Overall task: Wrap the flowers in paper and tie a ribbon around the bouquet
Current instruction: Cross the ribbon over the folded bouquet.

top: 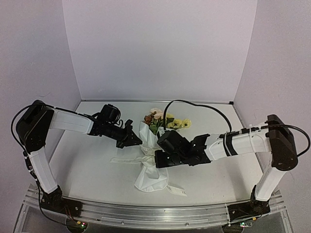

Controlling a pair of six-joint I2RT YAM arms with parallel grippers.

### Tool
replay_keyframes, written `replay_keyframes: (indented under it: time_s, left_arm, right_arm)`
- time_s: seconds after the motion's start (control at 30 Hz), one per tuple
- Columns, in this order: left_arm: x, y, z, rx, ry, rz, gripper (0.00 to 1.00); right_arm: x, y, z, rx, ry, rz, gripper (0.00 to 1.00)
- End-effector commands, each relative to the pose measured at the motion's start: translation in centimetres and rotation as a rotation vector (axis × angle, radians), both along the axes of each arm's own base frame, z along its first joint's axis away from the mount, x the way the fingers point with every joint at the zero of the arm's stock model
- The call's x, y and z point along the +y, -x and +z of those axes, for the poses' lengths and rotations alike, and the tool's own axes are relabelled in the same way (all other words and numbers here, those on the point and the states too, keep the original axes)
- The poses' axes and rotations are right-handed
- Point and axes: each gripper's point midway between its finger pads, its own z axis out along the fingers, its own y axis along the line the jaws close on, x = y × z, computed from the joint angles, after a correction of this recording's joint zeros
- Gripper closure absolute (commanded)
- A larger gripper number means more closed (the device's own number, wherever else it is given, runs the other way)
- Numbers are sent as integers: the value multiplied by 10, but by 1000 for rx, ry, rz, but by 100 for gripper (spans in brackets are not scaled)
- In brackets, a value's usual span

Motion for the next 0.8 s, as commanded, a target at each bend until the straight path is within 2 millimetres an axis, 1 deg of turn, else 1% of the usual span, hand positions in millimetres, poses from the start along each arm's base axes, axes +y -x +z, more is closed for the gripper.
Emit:
replay_keyframes:
  time_s: [0.0,0.1,0.17,0.3,0.5,0.6,0.77]
  left_arm:
    - [1,-3,-1,-32,-20,0,100]
    - [4,-5,-7,-32,-44,11,100]
    - [6,-6,-8,-38,-51,18,100]
    - [10,-7,-10,-56,-72,21,100]
    - [17,-7,-17,-56,-98,34,100]
    - [18,-5,-19,-59,-99,29,100]
    - [16,-1,-17,-73,-90,2,100]
  right_arm:
    - [-2,-7,26,-32,-3,-16,99]
    - [-12,-8,32,-51,32,-21,99]
    - [-22,-9,35,-61,82,-24,99]
    - [-38,-10,31,-66,151,-11,99]
    - [-42,-10,21,-54,212,36,98]
    - [-44,-13,15,-51,251,54,97]
    - [-50,-21,7,-27,276,48,89]
